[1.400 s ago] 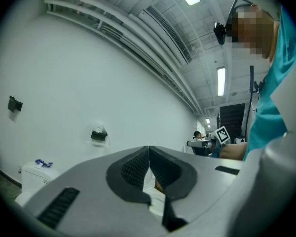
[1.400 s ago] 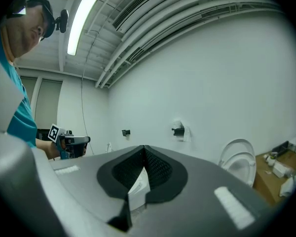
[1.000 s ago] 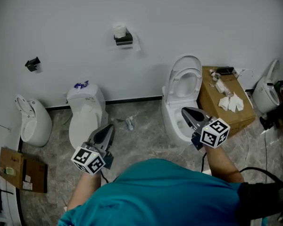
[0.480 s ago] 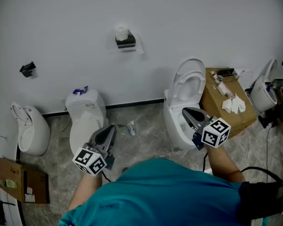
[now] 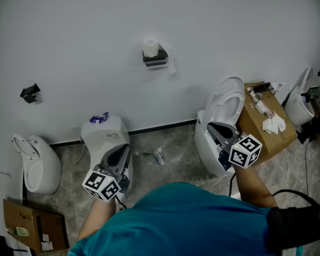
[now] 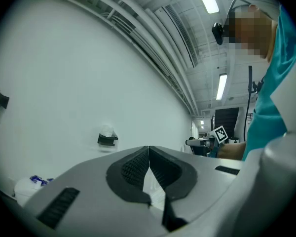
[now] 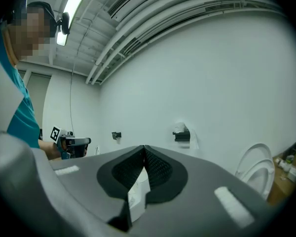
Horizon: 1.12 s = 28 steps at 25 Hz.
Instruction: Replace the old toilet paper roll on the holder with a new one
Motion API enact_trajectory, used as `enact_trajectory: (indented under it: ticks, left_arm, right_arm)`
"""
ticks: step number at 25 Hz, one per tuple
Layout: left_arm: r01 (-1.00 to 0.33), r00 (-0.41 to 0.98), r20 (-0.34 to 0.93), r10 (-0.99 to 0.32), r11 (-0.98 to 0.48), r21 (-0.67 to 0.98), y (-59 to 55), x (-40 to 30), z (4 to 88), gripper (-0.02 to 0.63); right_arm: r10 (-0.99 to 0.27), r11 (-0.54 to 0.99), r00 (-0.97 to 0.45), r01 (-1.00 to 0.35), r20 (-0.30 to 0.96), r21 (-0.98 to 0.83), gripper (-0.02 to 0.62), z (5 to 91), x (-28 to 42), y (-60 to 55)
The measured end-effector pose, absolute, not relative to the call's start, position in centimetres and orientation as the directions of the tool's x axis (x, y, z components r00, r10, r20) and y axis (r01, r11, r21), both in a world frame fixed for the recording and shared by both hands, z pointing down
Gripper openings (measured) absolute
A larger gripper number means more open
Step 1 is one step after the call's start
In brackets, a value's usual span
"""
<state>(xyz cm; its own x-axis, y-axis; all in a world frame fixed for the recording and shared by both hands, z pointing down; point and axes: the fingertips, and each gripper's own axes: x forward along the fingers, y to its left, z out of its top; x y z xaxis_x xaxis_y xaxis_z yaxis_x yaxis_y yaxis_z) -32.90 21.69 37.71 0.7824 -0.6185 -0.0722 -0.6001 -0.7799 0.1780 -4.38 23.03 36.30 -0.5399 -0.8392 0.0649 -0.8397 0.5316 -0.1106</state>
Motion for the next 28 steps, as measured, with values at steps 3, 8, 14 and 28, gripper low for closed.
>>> enact_trajectory:
  ticks: [3, 8, 14, 28]
  left_arm:
    - [-0.597, 0.786, -0.063, -0.616, -0.781, 0.187, 18.9, -34.6, 37.8, 0.009]
    - [-0.597, 0.785, -0.056, -0.618, -0.776, 0.202, 15.2, -35.8, 38.6, 0.009]
    - [-0.616, 0.772, -0.027, -0.635, -0.758, 0.215, 11.2, -33.6, 39.7, 0.009]
    - [-0.732, 0.653, -0.041, -0.756, -0.644, 0.222, 3.5, -19.8, 38.6, 0.010]
  right_arm:
    - [-0.847, 0.517, -0.527, -0.848, 0.077, -0.120, 0.005, 36.8, -5.8, 20.5]
    - [-0.847, 0.509, -0.522, -0.851, 0.099, -0.129, 0.005, 37.6, -6.7, 16.9]
    - [-0.834, 0.525, -0.540, -0.840, 0.109, -0.138, 0.005, 38.4, -4.5, 12.1]
    - [-0.728, 0.670, -0.680, -0.732, 0.088, -0.119, 0.005, 37.3, 8.7, -0.2]
